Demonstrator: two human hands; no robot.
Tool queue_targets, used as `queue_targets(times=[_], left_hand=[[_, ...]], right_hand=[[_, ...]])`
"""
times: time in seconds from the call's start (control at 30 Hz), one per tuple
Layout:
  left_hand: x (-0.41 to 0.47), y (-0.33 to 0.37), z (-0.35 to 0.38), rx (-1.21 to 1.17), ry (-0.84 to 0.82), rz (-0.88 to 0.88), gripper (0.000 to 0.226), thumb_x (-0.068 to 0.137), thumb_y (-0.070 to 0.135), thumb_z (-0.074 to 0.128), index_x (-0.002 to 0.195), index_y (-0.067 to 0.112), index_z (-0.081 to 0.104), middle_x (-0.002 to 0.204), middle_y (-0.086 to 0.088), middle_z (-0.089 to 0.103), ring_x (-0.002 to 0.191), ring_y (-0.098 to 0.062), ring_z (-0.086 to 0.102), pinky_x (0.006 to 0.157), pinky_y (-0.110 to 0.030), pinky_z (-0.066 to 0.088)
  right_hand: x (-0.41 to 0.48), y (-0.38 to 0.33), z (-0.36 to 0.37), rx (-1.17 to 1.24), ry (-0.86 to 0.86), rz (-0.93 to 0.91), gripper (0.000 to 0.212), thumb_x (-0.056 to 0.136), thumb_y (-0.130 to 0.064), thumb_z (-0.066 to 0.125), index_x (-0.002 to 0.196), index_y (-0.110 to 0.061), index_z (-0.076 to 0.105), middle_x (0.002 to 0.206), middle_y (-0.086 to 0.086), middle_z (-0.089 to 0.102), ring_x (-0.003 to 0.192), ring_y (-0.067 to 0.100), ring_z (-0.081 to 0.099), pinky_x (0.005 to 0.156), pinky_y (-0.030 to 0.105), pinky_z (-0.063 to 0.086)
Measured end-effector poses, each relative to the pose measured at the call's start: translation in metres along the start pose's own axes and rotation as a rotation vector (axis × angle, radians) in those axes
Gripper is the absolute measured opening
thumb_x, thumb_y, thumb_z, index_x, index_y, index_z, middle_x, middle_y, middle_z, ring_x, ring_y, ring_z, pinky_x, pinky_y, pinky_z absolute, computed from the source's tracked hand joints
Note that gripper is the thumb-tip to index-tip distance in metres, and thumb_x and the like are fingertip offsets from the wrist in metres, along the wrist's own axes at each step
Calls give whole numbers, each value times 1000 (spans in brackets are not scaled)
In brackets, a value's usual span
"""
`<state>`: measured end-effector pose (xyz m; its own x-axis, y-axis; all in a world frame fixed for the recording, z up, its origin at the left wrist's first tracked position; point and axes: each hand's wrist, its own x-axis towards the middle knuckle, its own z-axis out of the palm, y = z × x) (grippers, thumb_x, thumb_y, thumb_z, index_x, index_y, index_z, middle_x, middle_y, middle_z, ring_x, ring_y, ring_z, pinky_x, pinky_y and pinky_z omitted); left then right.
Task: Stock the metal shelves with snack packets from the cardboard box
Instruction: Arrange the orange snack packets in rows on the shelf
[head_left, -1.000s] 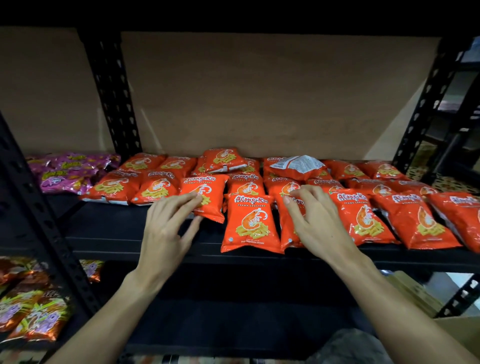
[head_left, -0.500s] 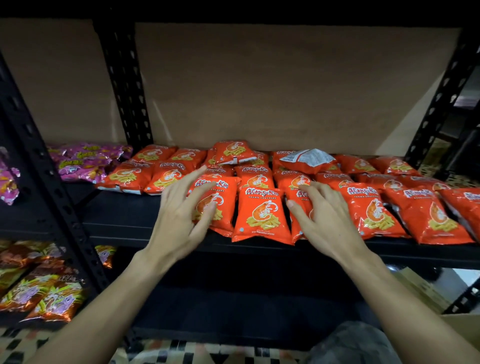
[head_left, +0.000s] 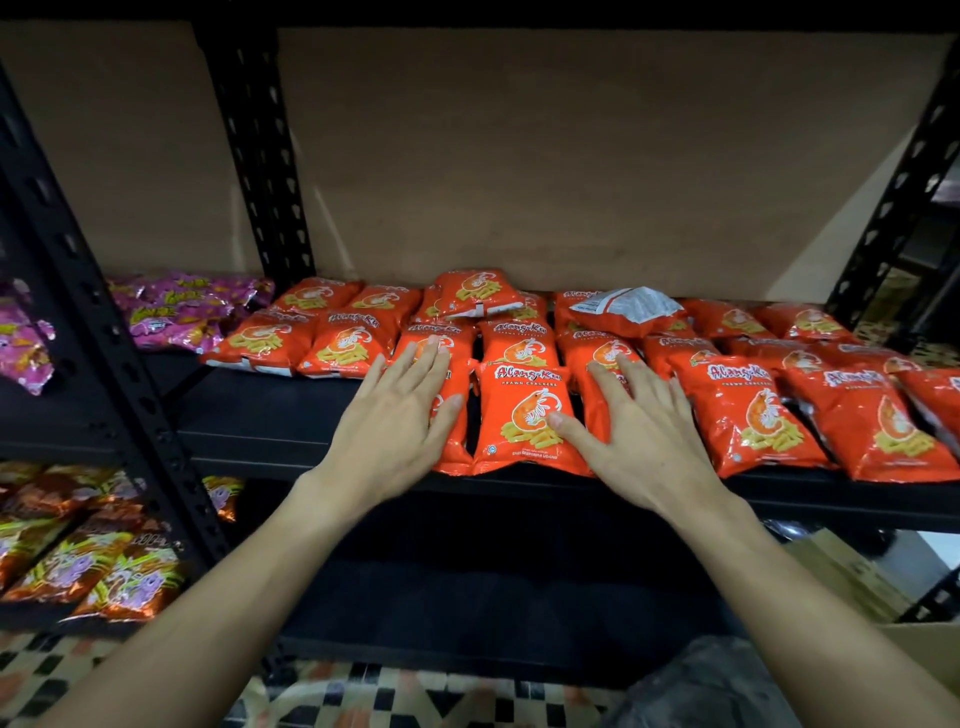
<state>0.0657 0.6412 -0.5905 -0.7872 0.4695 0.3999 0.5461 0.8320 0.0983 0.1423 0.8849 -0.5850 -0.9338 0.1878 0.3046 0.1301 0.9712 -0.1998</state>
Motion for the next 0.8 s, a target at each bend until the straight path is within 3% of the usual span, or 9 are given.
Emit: queue_targets(times=[0.27, 0.5, 0.8], left_hand=[[2, 0, 1, 69, -18, -5, 73, 95, 57, 3, 158, 20, 9, 164, 5, 6, 152, -13, -3, 120, -39, -12], [10, -2, 1, 18, 6, 29, 64, 103, 54, 14, 158, 22, 2, 164, 6, 4, 151, -11, -5, 119, -39, -16], [5, -3, 2, -11, 73, 23, 66, 100, 56, 14, 156, 22, 20, 164, 6, 14, 151, -10, 4, 118, -43, -19]], right_hand=[[2, -4, 1, -17, 5, 20, 91, 85, -82, 26, 156, -26, 24, 164, 9, 17, 152, 26, 10, 124, 49, 3], [2, -5, 1, -23, 4, 2, 87, 87, -79, 28, 155, -25, 25, 163, 10, 20, 151, 27, 14, 123, 49, 6], [3, -2, -1, 10, 15, 10, 85, 88, -76, 14, 156, -25, 24, 165, 7, 18, 153, 23, 10, 123, 50, 1]])
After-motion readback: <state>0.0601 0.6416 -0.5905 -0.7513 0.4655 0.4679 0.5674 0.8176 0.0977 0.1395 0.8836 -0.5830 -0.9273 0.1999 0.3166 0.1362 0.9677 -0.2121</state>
